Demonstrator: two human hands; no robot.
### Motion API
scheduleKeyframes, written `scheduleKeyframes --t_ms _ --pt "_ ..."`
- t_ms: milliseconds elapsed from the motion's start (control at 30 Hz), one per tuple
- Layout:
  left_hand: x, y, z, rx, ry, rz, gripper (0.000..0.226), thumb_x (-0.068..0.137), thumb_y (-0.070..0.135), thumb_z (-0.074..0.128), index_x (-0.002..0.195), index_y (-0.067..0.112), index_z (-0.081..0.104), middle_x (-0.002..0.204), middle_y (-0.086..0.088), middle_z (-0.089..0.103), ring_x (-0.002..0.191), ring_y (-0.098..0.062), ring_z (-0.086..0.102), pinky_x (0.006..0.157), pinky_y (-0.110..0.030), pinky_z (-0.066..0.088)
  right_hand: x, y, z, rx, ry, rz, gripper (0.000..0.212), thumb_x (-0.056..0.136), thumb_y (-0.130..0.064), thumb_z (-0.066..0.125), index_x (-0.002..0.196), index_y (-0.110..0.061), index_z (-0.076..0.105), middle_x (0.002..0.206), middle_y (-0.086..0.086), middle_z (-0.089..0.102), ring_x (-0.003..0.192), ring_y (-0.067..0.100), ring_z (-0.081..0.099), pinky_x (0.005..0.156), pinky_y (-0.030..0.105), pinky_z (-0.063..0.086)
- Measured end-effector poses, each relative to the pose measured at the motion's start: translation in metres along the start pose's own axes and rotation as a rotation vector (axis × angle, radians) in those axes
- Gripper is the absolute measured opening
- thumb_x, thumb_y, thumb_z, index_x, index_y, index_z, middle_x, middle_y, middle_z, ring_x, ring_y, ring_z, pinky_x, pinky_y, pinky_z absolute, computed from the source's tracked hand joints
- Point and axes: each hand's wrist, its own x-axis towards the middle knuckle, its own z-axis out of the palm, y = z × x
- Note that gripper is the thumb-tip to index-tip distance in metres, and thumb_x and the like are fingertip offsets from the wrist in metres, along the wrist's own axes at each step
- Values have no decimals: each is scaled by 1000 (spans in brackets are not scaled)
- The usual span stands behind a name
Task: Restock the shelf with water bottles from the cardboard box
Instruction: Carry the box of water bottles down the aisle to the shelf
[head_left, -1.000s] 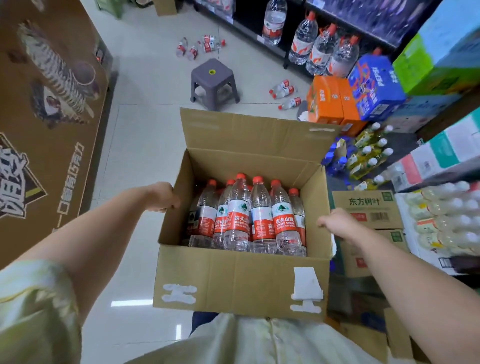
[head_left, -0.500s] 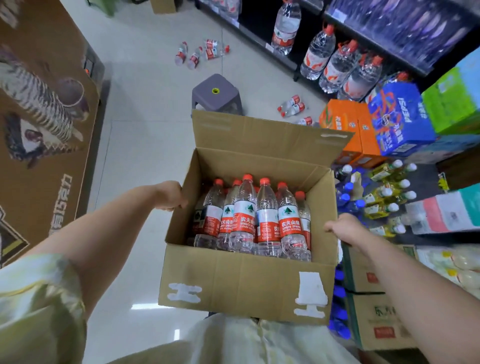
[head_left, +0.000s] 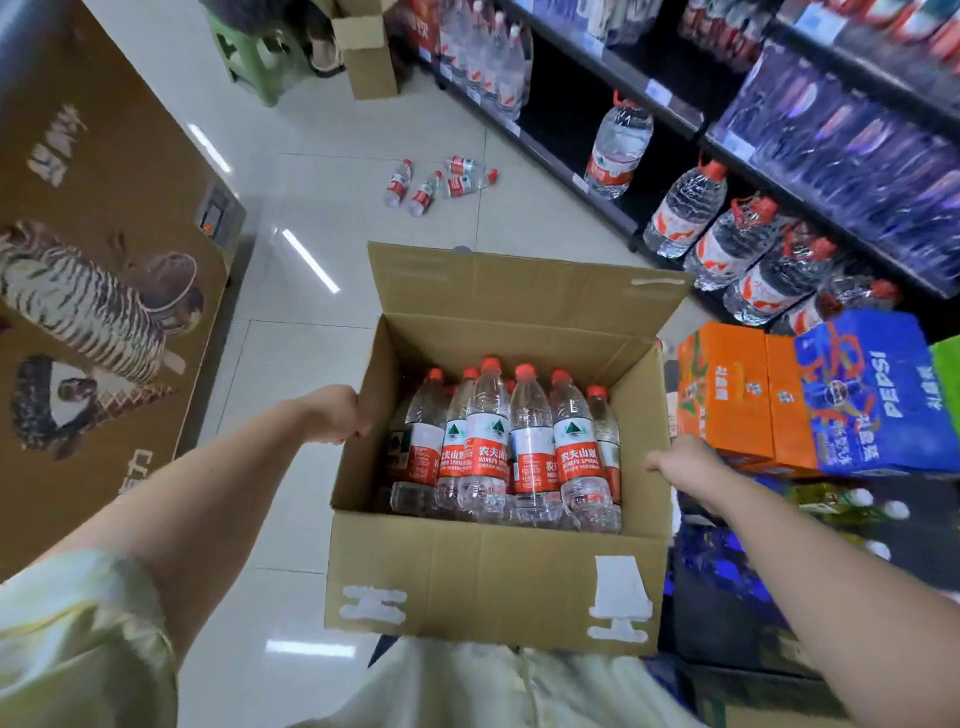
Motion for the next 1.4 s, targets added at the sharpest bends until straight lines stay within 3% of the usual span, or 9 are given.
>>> scheduleKeyframes --t_ms 133,233,367,500,667,867,1033,1167,1400 --pt "53 41 -64 8 -6 28 16 88 17 61 76 6 64 69 -9 60 63 -22 56 62 -28 46 44 -51 -39 34 18 5 21 84 -17 62 74 -6 47 69 9 42 62 21 39 55 30 26" --pt "102 73 -112 34 -13 63 18 87 17 62 95 2 67 85 -14 67 76 -26 62 77 -34 53 78 -87 -64 73 49 13 27 83 -15 64 70 -8 41 71 9 39 66 21 38 60 32 25" --pt "165 117 -177 54 -35 119 21 83 16 63 99 2 67 100 -20 70 91 -31 68 85 -38 55 121 -132 -89 87 82 66 25 82 -17 65 70 -9 44 72 10 43 62 22 41 56 31 27" --pt "216 163 -240 136 -41 164 9 84 18 62 83 10 66 96 -17 70 87 -28 67 86 -36 54 158 -181 -120 130 94 101 28 85 -14 62 66 -9 42 64 8 38 55 20 36 52 31 23" --pt "282 214 -312 136 -45 173 18 81 18 66 91 3 66 94 -19 70 87 -32 69 85 -38 57 208 -234 -171 174 117 117 25 80 -13 65 65 -9 45 57 6 37 49 17 35 48 25 26" --pt "340 275 -372 125 -23 160 22 85 20 65 101 6 63 98 -16 67 93 -29 67 89 -41 57 277 -289 -229 164 144 92 17 77 -18 67 72 -5 58 64 9 51 55 21 46 50 25 31" --pt "384 333 -412 54 -14 95 21 85 12 64 105 4 61 104 -17 65 97 -28 66 90 -41 57 340 -330 -284 172 127 78 20 80 -15 67 68 -8 52 70 10 55 63 22 50 57 30 37" --pt "409 375 -446 80 -6 73 22 82 14 64 101 2 64 99 -18 67 90 -29 67 84 -37 56 375 -357 -325 166 100 84 25 82 -15 63 65 -8 48 61 8 46 54 21 42 50 30 28" --pt "455 446 -501 151 10 82 22 81 17 65 99 4 64 100 -17 65 91 -28 68 82 -37 59 426 -385 -369 214 114 137 25 84 -17 60 65 -9 47 63 8 49 56 20 45 51 29 30"
